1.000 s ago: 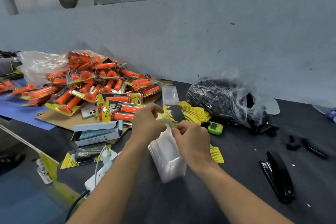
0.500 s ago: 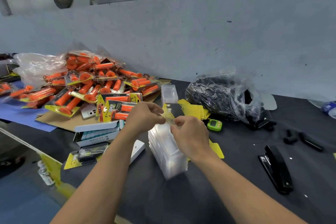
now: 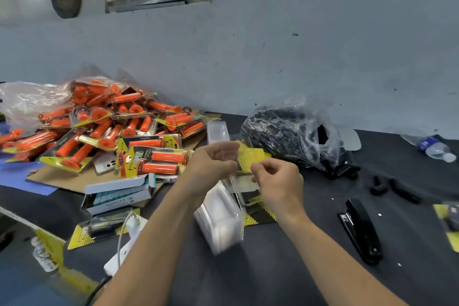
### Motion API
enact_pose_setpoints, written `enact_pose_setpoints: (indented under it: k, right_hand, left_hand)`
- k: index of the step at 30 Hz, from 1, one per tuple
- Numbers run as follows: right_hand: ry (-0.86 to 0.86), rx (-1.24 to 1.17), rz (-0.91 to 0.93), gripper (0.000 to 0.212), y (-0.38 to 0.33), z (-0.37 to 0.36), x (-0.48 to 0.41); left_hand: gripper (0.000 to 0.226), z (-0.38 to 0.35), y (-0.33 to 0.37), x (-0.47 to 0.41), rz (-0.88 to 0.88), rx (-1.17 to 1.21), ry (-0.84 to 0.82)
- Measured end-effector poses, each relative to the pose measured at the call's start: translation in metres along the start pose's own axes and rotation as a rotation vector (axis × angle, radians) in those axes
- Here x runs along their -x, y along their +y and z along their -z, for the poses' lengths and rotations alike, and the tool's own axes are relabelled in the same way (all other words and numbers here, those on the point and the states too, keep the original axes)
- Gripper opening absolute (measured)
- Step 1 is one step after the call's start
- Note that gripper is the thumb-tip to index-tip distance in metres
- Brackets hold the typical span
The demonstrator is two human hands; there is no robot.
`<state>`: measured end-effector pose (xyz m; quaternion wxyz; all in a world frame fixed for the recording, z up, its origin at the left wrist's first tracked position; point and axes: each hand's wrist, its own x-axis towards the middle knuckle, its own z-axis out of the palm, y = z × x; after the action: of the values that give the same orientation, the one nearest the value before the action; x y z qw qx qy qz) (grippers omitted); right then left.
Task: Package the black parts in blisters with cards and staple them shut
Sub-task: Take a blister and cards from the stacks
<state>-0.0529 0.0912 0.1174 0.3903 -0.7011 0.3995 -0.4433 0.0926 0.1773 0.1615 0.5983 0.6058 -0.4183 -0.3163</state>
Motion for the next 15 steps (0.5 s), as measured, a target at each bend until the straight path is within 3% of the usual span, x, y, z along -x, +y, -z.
enact_pose_setpoints:
  k: [7, 11, 15]
  right_hand:
    - [0.016, -0.051, 0.056, 0.029, 0.037, 0.078, 0.008]
    - [0.066, 0.010, 0.016, 0.030, 0.062, 0.112, 0.005]
    - [0.100, 0.054, -0.020, 0.022, 0.087, 0.138, 0.002]
  left_hand:
    - [0.050, -0.085, -0.015, -0.011, 0.088, 0.390, -0.080]
    - [0.031, -0.141, -0.031, -0.020, 0.173, 0.630, 0.047]
    - [0.014, -0.184, -0.050, -0.023, 0.219, 0.610, 0.150]
